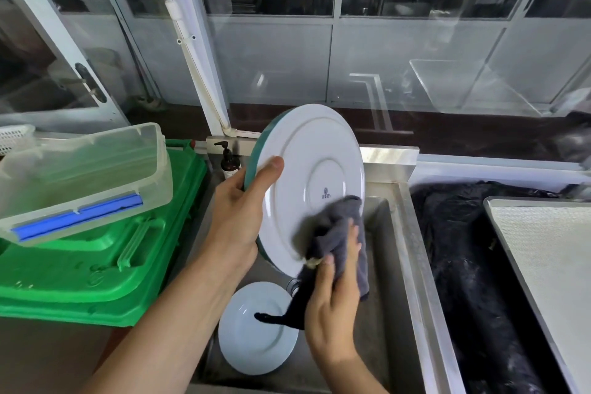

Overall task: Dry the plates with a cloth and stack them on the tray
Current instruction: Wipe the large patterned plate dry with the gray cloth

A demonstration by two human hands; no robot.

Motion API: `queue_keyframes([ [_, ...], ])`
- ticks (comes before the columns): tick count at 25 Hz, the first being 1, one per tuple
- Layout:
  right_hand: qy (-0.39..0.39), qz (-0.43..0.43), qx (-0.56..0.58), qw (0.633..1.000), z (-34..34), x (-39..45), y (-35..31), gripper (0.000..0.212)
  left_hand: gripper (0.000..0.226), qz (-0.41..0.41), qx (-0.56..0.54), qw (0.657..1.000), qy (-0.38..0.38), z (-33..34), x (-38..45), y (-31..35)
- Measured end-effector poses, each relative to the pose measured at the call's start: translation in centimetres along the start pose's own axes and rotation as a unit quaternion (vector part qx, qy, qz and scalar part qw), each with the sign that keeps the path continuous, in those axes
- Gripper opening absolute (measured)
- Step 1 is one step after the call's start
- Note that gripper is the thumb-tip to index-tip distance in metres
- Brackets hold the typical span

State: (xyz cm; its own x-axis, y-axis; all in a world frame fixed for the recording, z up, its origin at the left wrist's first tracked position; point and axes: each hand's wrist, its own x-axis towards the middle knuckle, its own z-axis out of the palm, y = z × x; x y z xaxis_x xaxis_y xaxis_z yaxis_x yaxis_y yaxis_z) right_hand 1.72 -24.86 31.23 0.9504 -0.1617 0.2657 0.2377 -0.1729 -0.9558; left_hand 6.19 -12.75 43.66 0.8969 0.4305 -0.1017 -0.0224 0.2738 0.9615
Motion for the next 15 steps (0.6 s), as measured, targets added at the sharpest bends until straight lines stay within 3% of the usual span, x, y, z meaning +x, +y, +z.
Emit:
queue_keyframes([
  [2,-0.076,-0.153,-0.05,0.984,0.6,-0.8,-0.8,0.054,0.012,0.005,0.021,1.0,0.007,0.2,0.1,-0.2],
  [4,-0.104,-0.228,-0.064,0.966,0.7,-0.3,-1.5,0.053,0.014,-0.011,0.017,1.0,-0.005,0.1,0.0,-0.2],
  [6,-0.109,-0.206,-0.055,0.971,0.6,1.9,-2.6,0.051,0.02,-0.026,-0.018,0.999,-0.019,0.1,-0.1,-0.3],
  [9,-0.098,-0.134,-0.065,0.984,0.5,6.8,-4.6,0.052,0.012,-0.008,-0.018,1.0,-0.008,0.5,-0.4,-0.8],
  [12,-0.11,-0.178,-0.097,0.973,0.5,9.6,-5.9,0.053,0.014,-0.008,0.007,1.0,-0.018,0.8,-0.7,-0.9],
  [15,-0.146,-0.233,-0.1,0.956,-0.1,6.5,-4.3,0.053,0.023,-0.021,-0.054,0.998,-0.022,0.4,-0.4,-0.4],
])
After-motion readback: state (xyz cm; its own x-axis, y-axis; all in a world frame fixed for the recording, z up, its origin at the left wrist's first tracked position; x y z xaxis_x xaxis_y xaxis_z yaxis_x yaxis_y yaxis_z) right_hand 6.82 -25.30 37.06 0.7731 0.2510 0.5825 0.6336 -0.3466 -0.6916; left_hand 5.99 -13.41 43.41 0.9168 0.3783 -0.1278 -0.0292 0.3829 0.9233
